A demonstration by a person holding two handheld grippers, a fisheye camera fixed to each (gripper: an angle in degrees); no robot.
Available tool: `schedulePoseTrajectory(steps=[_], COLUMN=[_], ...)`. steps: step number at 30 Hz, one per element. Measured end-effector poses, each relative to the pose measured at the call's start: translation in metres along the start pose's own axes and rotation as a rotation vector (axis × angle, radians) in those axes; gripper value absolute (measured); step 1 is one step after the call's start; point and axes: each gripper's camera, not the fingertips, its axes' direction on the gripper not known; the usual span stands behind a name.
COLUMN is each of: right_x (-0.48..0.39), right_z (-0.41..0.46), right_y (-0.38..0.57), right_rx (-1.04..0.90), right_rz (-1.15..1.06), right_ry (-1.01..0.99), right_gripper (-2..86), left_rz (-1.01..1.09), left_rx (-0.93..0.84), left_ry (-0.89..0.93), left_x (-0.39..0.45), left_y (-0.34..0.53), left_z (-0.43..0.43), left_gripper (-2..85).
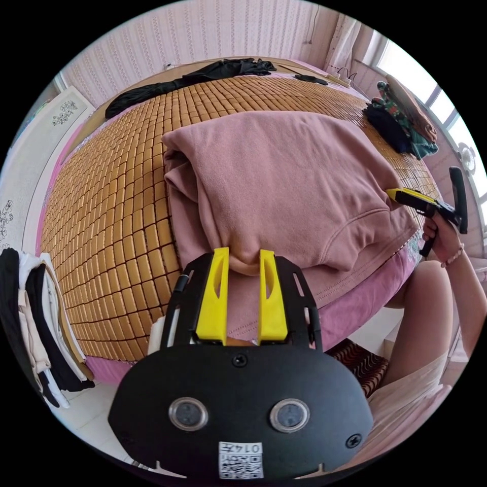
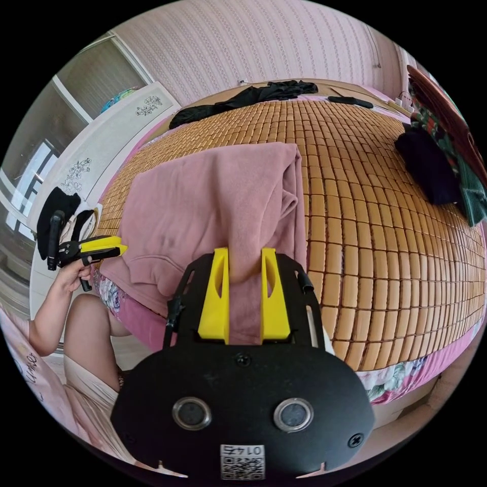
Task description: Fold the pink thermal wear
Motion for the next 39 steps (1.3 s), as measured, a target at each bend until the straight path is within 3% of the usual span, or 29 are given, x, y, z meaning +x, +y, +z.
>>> schedulePoseTrajectory(steps=[8, 16, 20, 24, 27, 29, 32, 36, 39], right_x=[-0.032, -0.056, -0.061, -0.08, -0.113, -0.156, -0.212, -0.265, -0.292], right_z=[-0.019, -0.06, -0.023, 0.0, -0.017, -0.023, 0.001, 0.042, 0.084], right_y=[-0.012, -0.019, -0.009, -0.004, -0.003, -0.01, -0.043, -0.112, -0.168], right_rx=[0.023, 0.013, -0.089, -0.152, -0.128, -0.015, -0.015, -0.051, -0.171], right_rz=[-0.059, -0.093, -0.078, -0.032, -0.153, -0.301, -0.577, -0.708, -0.757], right_ry=[0.029, -0.075, -0.028, 0.074, 0.312, 0.611, 0.546, 0.362, 0.379], right_gripper=[7.5, 6.9, 8.2, 8.3, 6.8, 1.2, -0.6, -0.9, -0.9], left_rz=[0.041, 0.049, 0.062, -0.055, -0.053, -0.026, 0.082, 0.236, 0.297], left_rx=[0.031, 0.183, 0.122, 0.061, 0.12, 0.121, 0.149, 0.196, 0.185], left_ry=[0.067, 0.238, 0.24, 0.25, 0.135, 0.014, -0.065, 0.184, 0.195], left_x=[-0.005, -0.02, -0.013, -0.011, -0.004, 0.004, 0.026, 0.085, 0.126], left_y=[0.011, 0.059, 0.076, 0.088, 0.105, 0.112, 0.115, 0.089, 0.074], left_z=[-0.007, -0.084, -0.071, -0.027, -0.051, -0.071, -0.098, -0.08, -0.048], left_gripper=[4.0, 3.1, 4.4, 5.5, 5.9, 5.2, 1.2, -0.7, -0.9])
